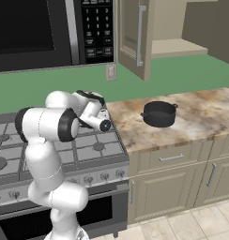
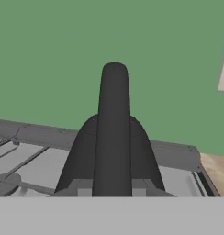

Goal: Pick the kettle from the cabinet and place it on a stove burner. Then pick the pot from the counter and place it on another stove burner. Finally, turn both burners on.

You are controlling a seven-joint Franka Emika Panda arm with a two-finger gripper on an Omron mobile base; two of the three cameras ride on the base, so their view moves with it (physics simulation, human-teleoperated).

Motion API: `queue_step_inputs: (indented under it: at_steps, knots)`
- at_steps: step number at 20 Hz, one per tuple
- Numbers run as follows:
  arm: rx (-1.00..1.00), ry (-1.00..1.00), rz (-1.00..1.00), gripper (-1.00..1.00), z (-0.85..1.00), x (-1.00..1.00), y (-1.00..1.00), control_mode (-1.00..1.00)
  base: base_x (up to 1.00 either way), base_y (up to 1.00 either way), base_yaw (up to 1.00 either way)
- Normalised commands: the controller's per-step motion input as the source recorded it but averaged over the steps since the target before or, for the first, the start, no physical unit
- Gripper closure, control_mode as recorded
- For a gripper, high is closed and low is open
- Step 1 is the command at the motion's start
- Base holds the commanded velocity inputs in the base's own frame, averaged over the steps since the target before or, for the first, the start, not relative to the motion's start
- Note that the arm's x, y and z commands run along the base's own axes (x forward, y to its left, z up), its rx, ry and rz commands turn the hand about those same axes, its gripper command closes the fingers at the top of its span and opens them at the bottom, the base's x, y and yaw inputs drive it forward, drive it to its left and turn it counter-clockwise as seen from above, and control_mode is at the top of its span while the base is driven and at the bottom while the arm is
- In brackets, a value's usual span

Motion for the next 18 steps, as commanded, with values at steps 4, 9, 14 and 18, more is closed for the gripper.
queue_step_inputs:
  at_steps: [4, 9, 14, 18]
  knots:
    - [0.00, 0.00, 0.00, 1.00, -0.08, 0.35, 0.09, -1.00, 0.00, 0.00, 0.00]
    - [0.00, 0.00, 0.00, 1.00, -0.11, 0.37, 0.09, -1.00, 0.00, 0.00, 0.00]
    - [0.00, 0.00, 0.00, 1.00, -0.15, 0.35, 0.06, -1.00, 0.00, 0.00, 0.00]
    - [0.00, 0.00, 0.00, 1.00, -0.18, 0.32, 0.03, -1.00, 0.00, 0.00, 0.00]
